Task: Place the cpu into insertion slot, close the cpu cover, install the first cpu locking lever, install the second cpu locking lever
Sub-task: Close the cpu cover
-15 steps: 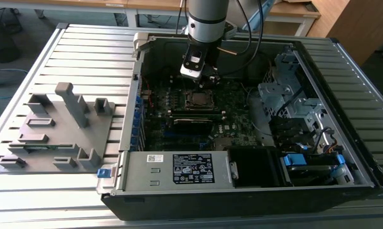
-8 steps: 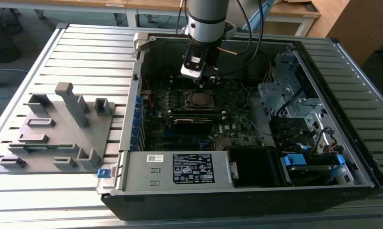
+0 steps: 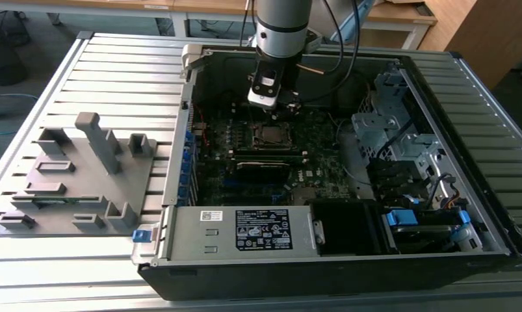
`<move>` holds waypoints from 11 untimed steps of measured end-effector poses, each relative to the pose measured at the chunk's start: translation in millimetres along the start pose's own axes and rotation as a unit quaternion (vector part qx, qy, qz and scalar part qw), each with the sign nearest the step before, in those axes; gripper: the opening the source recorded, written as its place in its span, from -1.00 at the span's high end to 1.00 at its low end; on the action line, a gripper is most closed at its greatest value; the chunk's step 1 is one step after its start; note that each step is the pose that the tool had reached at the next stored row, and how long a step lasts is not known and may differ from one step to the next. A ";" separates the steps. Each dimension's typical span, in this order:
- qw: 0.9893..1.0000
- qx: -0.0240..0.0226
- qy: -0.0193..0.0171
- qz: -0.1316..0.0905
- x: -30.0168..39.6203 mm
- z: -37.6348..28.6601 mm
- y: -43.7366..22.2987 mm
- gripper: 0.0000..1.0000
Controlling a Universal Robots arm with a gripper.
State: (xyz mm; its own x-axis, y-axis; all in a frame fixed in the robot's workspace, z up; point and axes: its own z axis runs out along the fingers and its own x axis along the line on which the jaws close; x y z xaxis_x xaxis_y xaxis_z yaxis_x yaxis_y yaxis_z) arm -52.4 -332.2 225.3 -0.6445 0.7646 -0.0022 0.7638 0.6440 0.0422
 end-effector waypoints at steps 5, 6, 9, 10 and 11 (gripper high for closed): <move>1.000 0.000 0.000 -0.009 0.0 0.0 0.0 0.80; 1.000 0.000 0.000 -0.011 0.0 0.0 0.0 0.80; 1.000 0.000 0.001 -0.016 0.0 0.0 0.0 0.80; 1.000 0.000 0.001 -0.017 0.0 0.0 0.0 0.80; 1.000 0.000 0.001 -0.019 0.0 0.0 0.0 0.80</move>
State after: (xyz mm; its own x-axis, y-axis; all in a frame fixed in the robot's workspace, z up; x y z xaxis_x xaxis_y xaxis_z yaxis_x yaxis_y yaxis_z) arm -52.4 -332.2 225.3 -0.6726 0.7400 -0.0022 0.7392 0.6721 0.0422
